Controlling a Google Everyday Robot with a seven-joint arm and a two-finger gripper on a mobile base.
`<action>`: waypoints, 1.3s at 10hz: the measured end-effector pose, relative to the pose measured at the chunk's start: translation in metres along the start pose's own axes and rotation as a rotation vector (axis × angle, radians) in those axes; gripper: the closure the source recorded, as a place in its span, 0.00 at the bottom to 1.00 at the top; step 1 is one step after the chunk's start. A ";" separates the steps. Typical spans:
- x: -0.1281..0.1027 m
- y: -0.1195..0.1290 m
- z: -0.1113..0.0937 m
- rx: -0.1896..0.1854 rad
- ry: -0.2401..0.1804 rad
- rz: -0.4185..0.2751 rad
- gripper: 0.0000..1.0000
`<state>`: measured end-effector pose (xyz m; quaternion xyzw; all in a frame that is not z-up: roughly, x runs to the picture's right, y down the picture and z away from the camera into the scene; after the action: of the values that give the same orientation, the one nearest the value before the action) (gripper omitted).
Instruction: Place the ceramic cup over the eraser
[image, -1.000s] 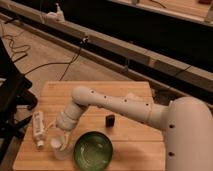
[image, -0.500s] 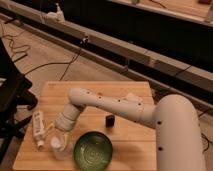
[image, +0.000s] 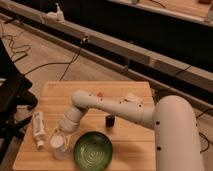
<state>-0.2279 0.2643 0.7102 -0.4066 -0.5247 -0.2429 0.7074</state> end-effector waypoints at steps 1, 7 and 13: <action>0.000 0.000 -0.001 0.000 0.005 -0.001 0.72; -0.020 -0.010 -0.034 0.098 -0.049 -0.045 1.00; -0.009 -0.008 -0.148 0.218 -0.011 -0.008 1.00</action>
<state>-0.1560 0.1363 0.6868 -0.3263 -0.5537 -0.1850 0.7435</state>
